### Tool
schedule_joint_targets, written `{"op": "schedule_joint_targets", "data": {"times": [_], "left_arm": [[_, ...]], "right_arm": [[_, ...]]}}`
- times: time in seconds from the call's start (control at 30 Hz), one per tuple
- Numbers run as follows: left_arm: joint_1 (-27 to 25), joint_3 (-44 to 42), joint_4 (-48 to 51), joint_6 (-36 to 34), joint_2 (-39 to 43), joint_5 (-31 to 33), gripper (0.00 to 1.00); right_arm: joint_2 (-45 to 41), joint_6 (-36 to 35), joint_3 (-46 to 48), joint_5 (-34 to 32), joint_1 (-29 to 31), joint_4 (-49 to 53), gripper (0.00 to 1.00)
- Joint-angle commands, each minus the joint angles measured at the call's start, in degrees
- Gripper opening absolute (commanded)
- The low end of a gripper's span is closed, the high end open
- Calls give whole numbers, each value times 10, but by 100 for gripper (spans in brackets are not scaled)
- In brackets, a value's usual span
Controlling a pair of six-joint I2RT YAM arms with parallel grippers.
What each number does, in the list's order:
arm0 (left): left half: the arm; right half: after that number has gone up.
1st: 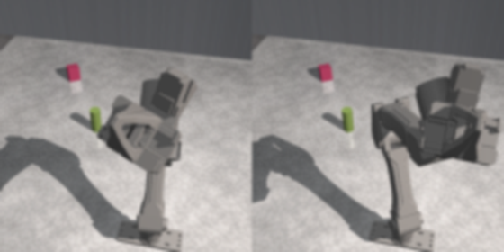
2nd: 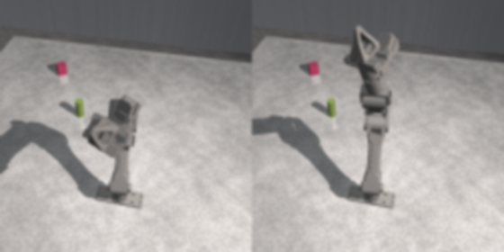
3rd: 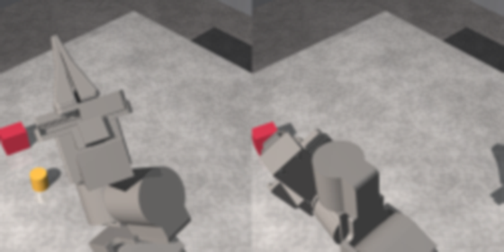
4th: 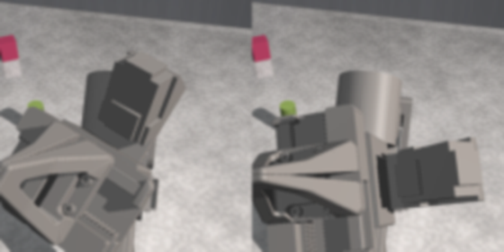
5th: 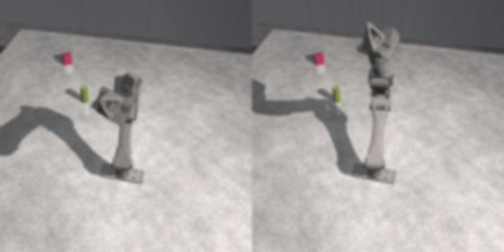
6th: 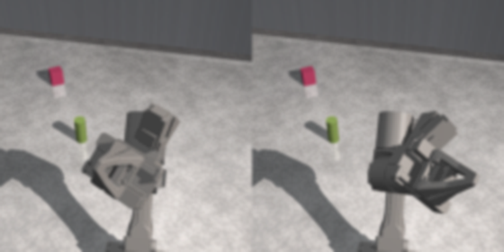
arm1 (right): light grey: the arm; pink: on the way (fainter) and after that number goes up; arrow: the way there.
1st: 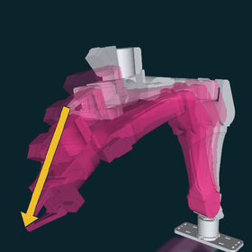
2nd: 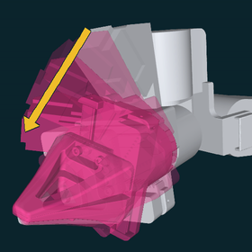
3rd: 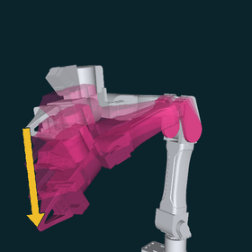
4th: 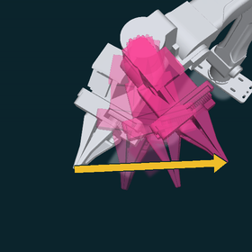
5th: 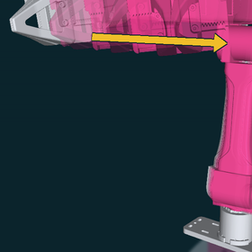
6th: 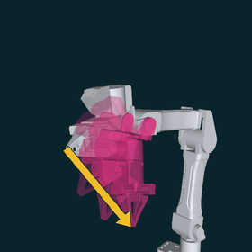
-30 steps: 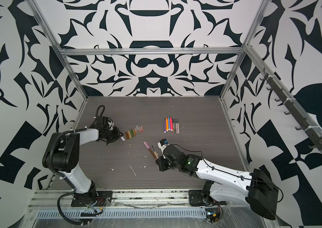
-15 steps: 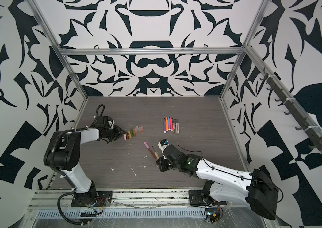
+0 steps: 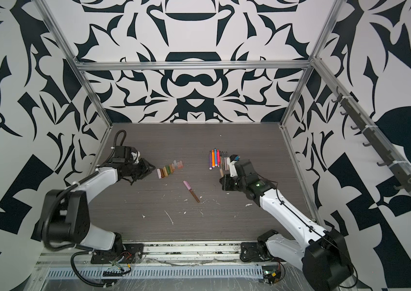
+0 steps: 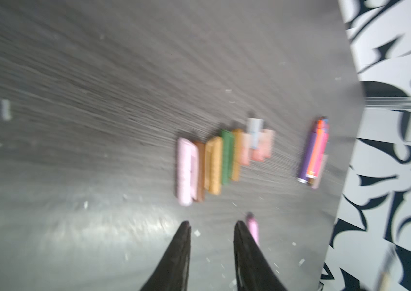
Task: Open the pen caps
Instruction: 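Carry the uncapped tan pen to the marker bundle with the right gripper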
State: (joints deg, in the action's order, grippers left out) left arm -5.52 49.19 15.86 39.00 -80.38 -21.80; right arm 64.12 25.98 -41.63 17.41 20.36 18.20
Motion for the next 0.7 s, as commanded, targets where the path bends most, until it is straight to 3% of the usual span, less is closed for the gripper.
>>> {"op": "schedule_joint_targets", "data": {"times": [0.0, 0.13, 0.33, 0.47, 0.67], "left_arm": [[2, 21, 95, -14, 113, -33, 32], [2, 63, 188, -49, 235, -29, 38], [4, 84, 303, -142, 295, -2, 37], [4, 43, 291, -147, 331, 0, 37], [6, 28, 262, -153, 355, -4, 40]], "right_arm": [[55, -62, -39, 71, -72, -4, 0], [144, -35, -48, 108, -151, -69, 0], [253, -41, -80, 62, -155, -138, 0], [309, -62, -109, 68, -163, -162, 0], [375, -40, -128, 114, -192, -199, 0]]}}
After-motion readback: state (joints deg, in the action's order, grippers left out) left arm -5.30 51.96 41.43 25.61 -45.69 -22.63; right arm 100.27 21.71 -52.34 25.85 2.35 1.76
